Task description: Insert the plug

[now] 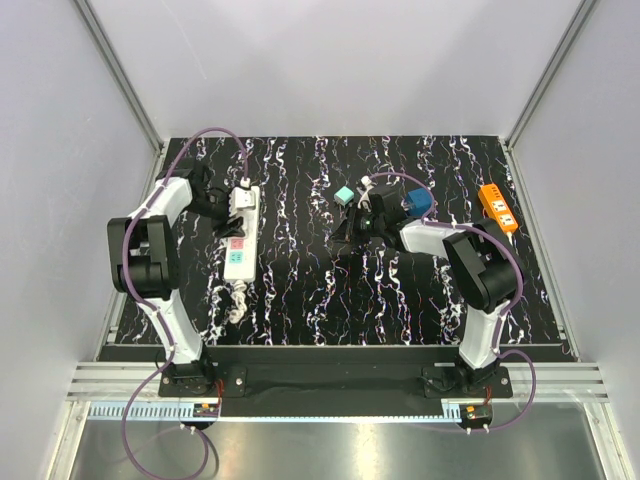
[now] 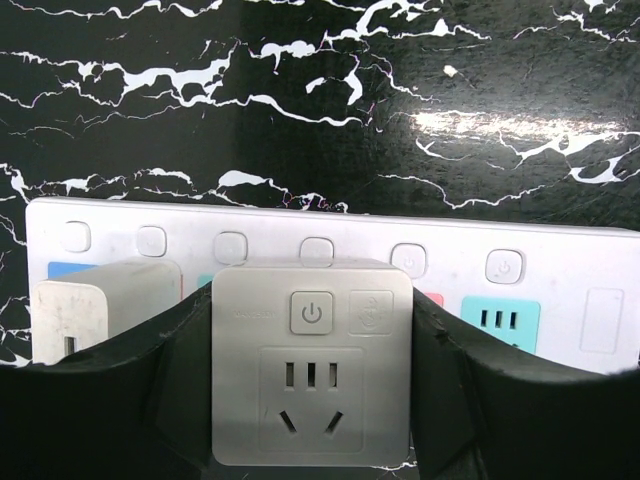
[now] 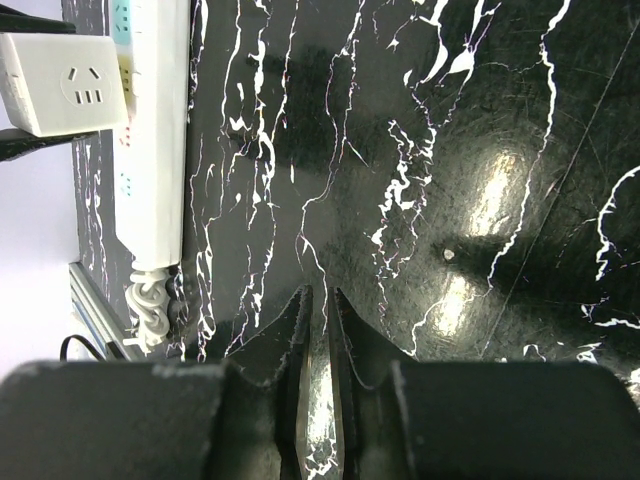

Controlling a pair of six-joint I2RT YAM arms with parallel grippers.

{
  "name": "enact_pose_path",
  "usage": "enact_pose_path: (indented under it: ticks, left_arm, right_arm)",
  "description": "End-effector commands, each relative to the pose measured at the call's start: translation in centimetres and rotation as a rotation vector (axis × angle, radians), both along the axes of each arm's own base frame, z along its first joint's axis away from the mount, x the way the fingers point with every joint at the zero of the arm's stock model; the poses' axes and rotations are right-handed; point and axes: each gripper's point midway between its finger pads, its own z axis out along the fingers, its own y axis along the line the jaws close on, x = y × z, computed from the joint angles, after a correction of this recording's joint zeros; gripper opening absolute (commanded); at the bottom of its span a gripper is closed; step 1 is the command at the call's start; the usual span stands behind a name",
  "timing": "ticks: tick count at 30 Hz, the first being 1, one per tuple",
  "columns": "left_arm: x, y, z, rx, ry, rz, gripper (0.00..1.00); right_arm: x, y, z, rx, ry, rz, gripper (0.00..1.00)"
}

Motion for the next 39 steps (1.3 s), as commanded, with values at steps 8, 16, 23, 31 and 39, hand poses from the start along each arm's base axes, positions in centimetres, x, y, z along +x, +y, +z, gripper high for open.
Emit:
enact_pose_path:
  ticks: [8,16,23,31,39]
  left_arm:
    - [-0.7,2.1,-4.1,0.046,0.064,0.033,0.00]
    - [-0.3,3.1,-3.5,0.007,0.054,0.119,0.00]
    - [-0.1,3.8,-4.0,0.035,0.063,0.148,0.00]
    - [-0.3,4.2,-4.6,0.062,0.064,0.164,0.48]
    - [-0.1,4.3,-4.5,0.063,0.056,0.165,0.69]
  right_arm:
    - [1.1,0.6,1.5,0.040,-0.044,0.009,0.17]
    - [1.2,0.9,1.4,0.045,-0.037,0.020,0.17]
    - [1.1,0.9,1.3,0.048,-0.032,0.025,0.17]
    - [1.2,0.9,1.3,0.046,-0.034,0.024,0.17]
    - [1.2,0.8,1.1,0.036,-0.038,0.026,0.17]
